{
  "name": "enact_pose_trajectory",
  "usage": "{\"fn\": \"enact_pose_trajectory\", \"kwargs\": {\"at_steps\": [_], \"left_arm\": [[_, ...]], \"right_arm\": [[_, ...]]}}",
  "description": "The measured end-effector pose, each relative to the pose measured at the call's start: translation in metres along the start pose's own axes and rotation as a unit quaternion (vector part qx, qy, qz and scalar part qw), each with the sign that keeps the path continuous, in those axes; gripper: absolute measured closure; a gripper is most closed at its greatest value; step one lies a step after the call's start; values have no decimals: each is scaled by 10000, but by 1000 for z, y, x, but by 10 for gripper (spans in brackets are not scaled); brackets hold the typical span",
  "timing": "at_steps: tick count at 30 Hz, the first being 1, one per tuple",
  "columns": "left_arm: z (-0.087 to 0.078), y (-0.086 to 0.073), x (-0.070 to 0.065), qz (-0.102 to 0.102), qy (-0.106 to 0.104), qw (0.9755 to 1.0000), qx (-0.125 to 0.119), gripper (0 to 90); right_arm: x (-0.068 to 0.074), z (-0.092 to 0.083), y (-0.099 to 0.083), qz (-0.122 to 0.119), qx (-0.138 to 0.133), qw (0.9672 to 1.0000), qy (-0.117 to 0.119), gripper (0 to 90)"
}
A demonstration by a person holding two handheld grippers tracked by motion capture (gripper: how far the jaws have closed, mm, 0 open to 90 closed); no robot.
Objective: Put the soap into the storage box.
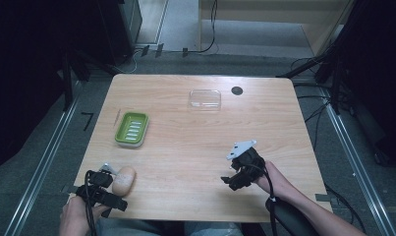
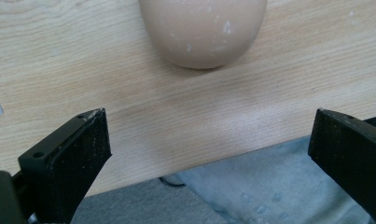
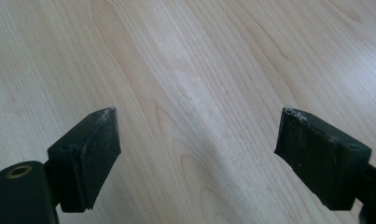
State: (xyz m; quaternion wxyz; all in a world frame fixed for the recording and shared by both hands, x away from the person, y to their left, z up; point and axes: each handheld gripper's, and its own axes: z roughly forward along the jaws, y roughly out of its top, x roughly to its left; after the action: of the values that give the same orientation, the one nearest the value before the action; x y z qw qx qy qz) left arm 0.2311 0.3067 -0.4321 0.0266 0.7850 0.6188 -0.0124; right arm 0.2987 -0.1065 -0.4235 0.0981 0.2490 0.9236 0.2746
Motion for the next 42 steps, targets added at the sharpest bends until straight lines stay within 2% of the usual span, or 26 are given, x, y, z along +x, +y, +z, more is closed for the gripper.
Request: {"fn": "enact_pose_trajectory", "kwargs": {"at_steps": [5, 13, 25, 30, 36, 42], "left_arm": [[-6, 3, 3, -93, -40, 9998, -181, 0], [-10, 18, -1, -35, -42, 9993, -364, 0], [-6, 36, -1, 22, -33, 9995, -318, 0], [-5, 43, -2, 80, -74, 9991, -401, 0], [0, 50, 1, 55, -41, 9994, -341, 0], [0, 50, -1, -15, 14, 9992, -402, 0]], "right_arm": [[0, 5, 4, -33, 18, 10000, 50, 140], [-1, 8, 6, -59, 15, 10000, 75, 140], [-2, 7, 3, -32, 70, 9999, 64, 140], [-1, 6, 3, -46, 52, 10000, 50, 140], [-1, 6, 4, -36, 63, 10000, 66, 140], [0, 5, 2, -46, 57, 10000, 55, 140]]}}
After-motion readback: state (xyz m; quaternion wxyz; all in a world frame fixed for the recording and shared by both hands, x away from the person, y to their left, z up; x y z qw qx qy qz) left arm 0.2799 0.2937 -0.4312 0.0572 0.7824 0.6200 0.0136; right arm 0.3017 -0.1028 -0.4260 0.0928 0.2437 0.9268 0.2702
